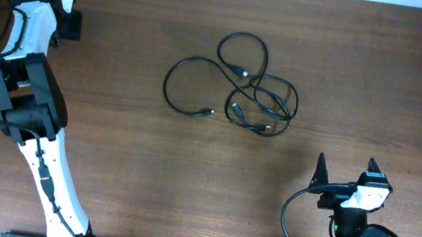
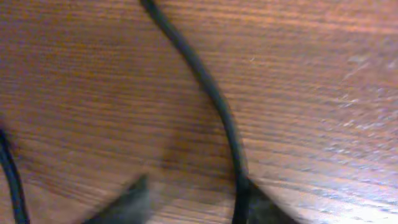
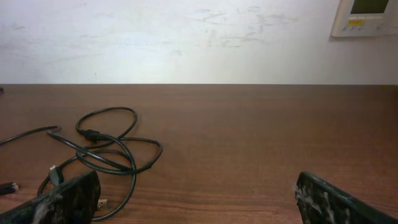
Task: Untangle cables
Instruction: 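Drag the held cable to the upper-left table area and release it, then grasp another cable from the bundle with the left gripper and lift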
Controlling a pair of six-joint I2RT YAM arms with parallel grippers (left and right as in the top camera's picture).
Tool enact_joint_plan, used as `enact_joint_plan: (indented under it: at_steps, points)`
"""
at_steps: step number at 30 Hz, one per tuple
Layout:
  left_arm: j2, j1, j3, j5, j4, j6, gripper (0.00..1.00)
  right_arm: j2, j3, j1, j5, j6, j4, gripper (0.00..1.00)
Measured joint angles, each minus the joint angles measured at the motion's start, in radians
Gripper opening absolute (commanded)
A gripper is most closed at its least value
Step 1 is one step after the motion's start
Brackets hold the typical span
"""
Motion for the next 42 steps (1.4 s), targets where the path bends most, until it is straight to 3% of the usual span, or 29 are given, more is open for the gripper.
enact_joint_plan:
  at_steps: [1,5,9,13,18,21,24,28,30,34,35,36,42]
  points:
    - [0.002,0.000,0.000,-0.004,0.000,0.002,0.00,0.000,0.000,0.000,0.000,-0.001,0.000,0.97]
    - [0.006,0.005,0.001,-0.012,0.031,-0.056,0.00,0.000,0.000,0.000,0.000,-0.001,0.000,0.97]
    - [0.029,0.036,0.113,-0.003,0.027,-0.308,0.00,0.000,0.000,0.000,0.000,-0.001,0.000,0.98]
    - [0.031,0.071,0.313,0.099,0.048,-0.553,0.04,0.000,0.000,0.000,0.000,-0.001,0.000,0.98]
    - [0.032,0.073,0.333,0.144,0.032,-0.674,0.07,0.000,0.000,0.000,0.000,0.000,0.000,0.97]
    - [0.032,0.073,0.333,0.152,0.019,-0.688,0.19,0.000,0.000,0.000,0.000,0.000,0.000,0.97]
    - [0.032,0.073,0.332,0.235,0.035,-0.692,0.54,0.000,0.000,0.000,0.000,0.000,0.000,0.97]
    - [0.032,0.072,0.332,0.309,0.038,-0.655,0.50,0.000,0.000,0.000,0.000,0.000,0.000,0.98]
    - [0.032,0.072,0.332,0.325,0.017,-0.653,0.58,0.000,0.000,0.000,0.000,0.000,0.000,0.97]
    - [0.032,0.062,0.332,0.603,-0.044,-0.646,0.69,0.000,0.000,0.000,0.000,-0.001,0.000,0.98]
    - [0.032,0.051,0.332,0.673,-0.076,-0.646,0.78,0.000,0.000,0.000,0.000,-0.001,0.000,0.98]
    - [0.032,0.034,0.332,0.711,-0.116,-0.645,0.97,0.000,0.000,0.000,0.000,0.000,0.000,0.98]
    - [0.032,-0.199,0.333,0.799,-0.392,-0.634,0.99,0.000,0.000,0.000,0.000,0.000,0.000,0.98]
